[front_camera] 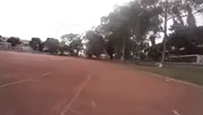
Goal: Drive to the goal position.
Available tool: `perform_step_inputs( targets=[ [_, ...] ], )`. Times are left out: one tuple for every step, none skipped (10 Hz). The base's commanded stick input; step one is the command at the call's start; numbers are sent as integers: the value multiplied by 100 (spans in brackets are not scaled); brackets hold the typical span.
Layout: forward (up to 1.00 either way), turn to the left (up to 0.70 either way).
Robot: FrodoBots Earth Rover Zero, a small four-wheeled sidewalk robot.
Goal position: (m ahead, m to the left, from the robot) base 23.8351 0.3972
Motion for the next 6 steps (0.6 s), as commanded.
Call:
perform_step_inputs(
  targets=[
    [50, 0],
    [50, 0],
    [50, 0],
    [50, 0],
    [50, 0],
    [50, 0]
  ],
)
